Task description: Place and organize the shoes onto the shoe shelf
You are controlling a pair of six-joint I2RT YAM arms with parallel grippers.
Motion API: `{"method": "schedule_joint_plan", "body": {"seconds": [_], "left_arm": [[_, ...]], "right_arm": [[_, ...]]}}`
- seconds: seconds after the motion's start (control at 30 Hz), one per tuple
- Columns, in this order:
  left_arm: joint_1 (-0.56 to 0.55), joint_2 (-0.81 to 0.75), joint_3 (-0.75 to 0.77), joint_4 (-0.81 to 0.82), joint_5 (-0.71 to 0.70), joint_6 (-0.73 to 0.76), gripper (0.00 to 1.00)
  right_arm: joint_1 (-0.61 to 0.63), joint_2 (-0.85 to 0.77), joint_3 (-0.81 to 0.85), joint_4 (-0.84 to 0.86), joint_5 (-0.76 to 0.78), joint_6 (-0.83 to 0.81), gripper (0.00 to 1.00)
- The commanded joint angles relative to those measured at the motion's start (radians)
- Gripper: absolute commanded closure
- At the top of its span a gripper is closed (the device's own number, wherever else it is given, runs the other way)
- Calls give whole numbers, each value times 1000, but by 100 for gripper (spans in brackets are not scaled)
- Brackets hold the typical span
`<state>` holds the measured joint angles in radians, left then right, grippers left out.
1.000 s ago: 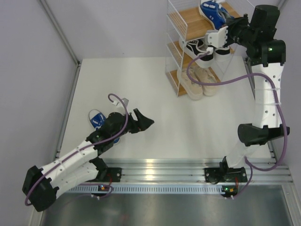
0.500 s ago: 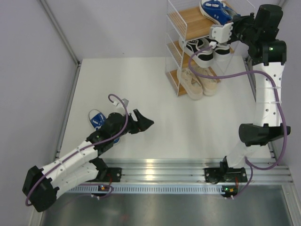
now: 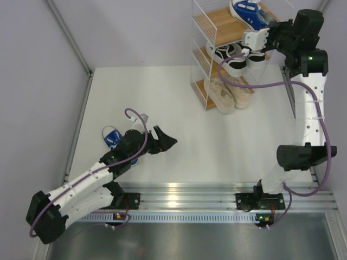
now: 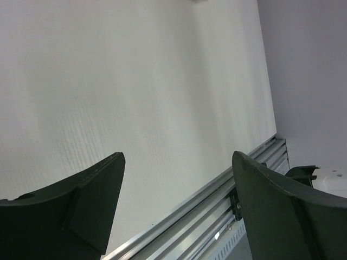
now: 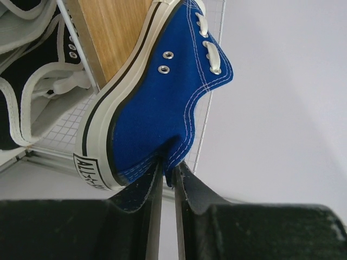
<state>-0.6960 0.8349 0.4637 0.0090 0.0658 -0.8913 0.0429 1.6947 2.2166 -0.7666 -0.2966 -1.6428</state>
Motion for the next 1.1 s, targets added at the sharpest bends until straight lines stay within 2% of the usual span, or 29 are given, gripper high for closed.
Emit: {"method": "schedule_joint_plan", "body": {"seconds": [0.0,0.07,0.17,0.3,0.4,0.47,0.5,0.57,0.6,0.7,0.87,0.9,1.0,1.07], "left_arm": [[4,-10,-11,78,14,-8,15],[4,-10,-10,78,15,-8,15],[6,-13,-10,77,17,-8,15],[6,-17,-10,72,17,-5,15],[6,-26,-2,54,6,8,15],[7,-36,10,19,-4,26,14],[7,-39,27,2,-26,34,14],[9,-52,47,-72,-52,61,14],[9,-56,59,-93,-55,72,14],[12,-66,121,-190,-162,117,13],[15,-83,173,-283,-213,166,13],[15,-85,181,-308,-219,167,13],[15,-100,202,-348,-254,172,13],[15,-118,223,-415,-314,173,12]], "right_arm": [[14,-35,-37,115,-79,24,85],[14,-35,-40,116,-76,28,82],[14,-43,-49,124,-76,37,72],[14,-70,-64,145,-90,61,54],[14,-89,-66,156,-88,80,45],[12,-108,-64,164,-87,115,39],[12,-116,-64,162,-90,123,33],[9,-144,-69,159,-96,156,28],[8,-154,-72,155,-98,167,21],[6,-200,-93,124,-105,204,12],[2,-262,-192,106,-85,202,5],[-1,-270,-202,105,-82,208,1],[-24,-308,-232,113,-91,290,1],[-34,-354,-250,121,-96,430,1]]}}
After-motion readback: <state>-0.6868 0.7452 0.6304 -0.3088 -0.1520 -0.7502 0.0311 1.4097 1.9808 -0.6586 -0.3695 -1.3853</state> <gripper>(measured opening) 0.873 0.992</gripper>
